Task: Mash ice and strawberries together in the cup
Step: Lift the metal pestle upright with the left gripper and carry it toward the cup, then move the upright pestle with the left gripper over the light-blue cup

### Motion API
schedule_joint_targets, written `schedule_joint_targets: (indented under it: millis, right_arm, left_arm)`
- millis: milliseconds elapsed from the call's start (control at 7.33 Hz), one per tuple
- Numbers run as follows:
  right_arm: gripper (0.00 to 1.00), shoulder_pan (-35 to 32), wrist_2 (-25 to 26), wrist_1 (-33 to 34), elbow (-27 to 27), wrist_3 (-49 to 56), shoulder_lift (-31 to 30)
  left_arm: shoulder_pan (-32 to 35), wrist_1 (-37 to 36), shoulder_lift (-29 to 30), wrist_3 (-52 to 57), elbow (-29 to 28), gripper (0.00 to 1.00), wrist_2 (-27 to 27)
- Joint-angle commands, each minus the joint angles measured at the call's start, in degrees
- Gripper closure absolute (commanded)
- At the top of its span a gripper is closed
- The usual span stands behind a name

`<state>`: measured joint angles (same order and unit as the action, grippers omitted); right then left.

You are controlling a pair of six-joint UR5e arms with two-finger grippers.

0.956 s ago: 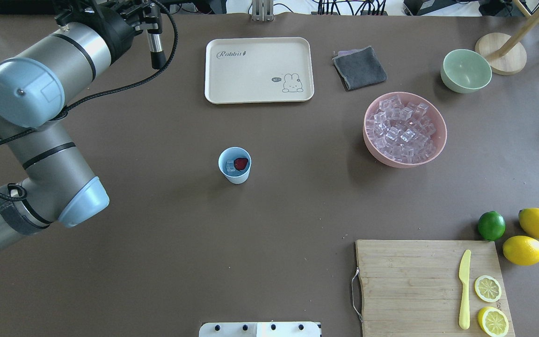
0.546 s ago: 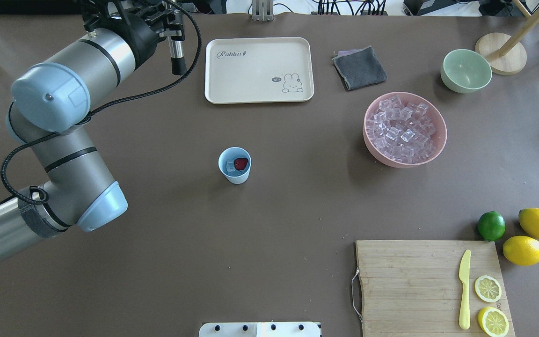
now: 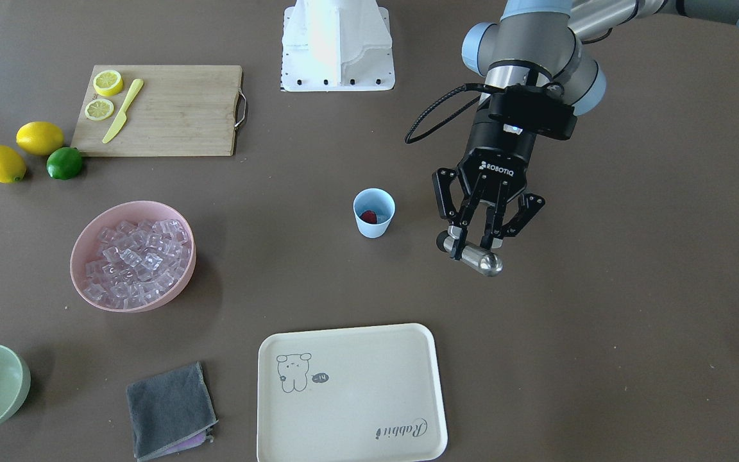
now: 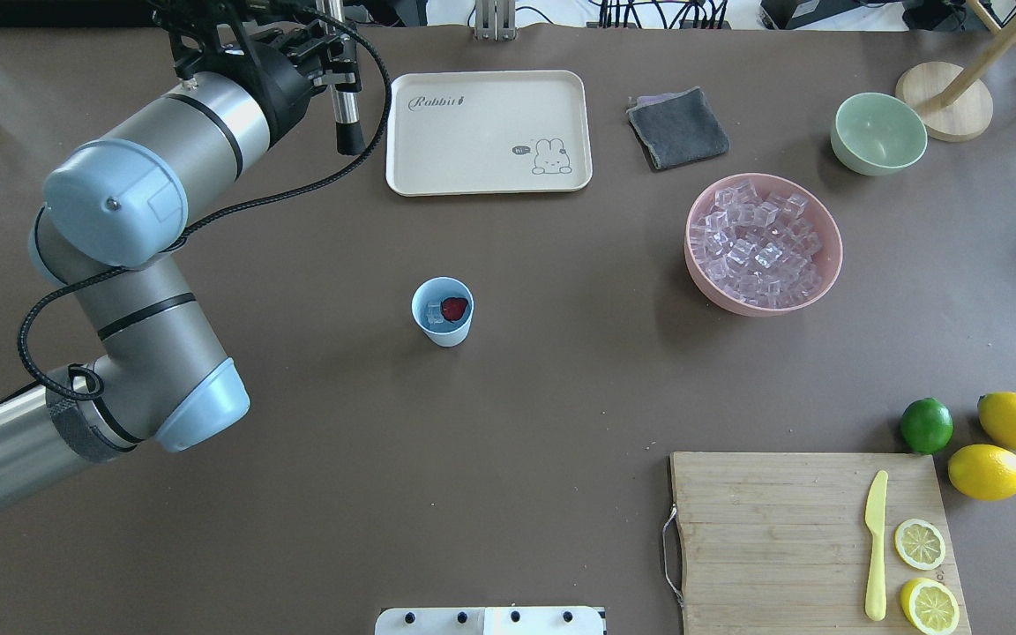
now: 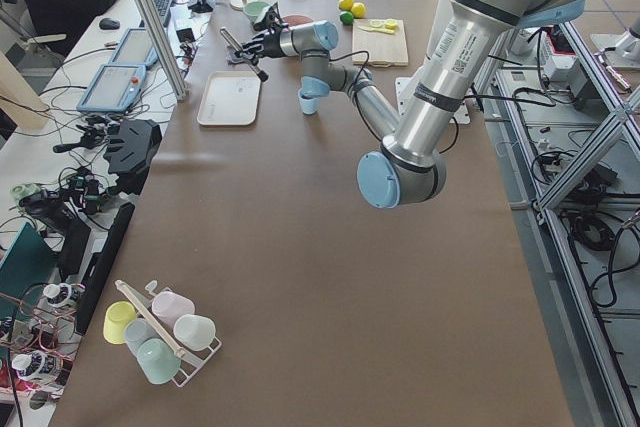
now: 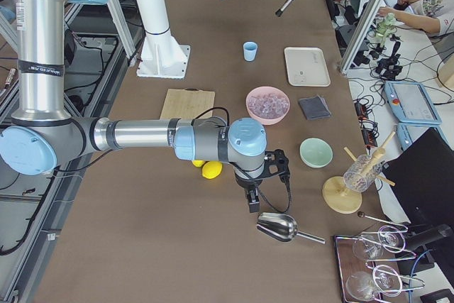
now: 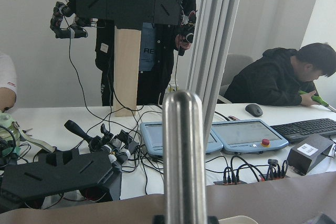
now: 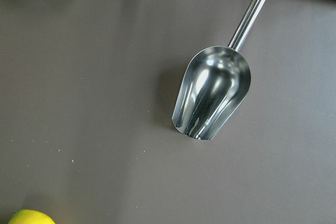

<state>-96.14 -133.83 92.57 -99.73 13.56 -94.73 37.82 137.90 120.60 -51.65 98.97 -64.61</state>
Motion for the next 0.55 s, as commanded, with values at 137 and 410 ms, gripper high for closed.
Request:
schedule_joint_targets:
  millis: [137, 410]
  right_arm:
    - [0.01, -0.19, -0.29, -0.02, -0.29, 0.33, 0.06]
    - [0.01, -0.19, -0.29, -0.02, -0.38, 0.33, -0.37]
  left_arm:
    - [-5.21, 0.0, -0.37, -0.38, 0.79, 1.0, 7.91]
    - [-5.92, -0.09, 0.15, -0.29, 0.53, 1.0, 8.09]
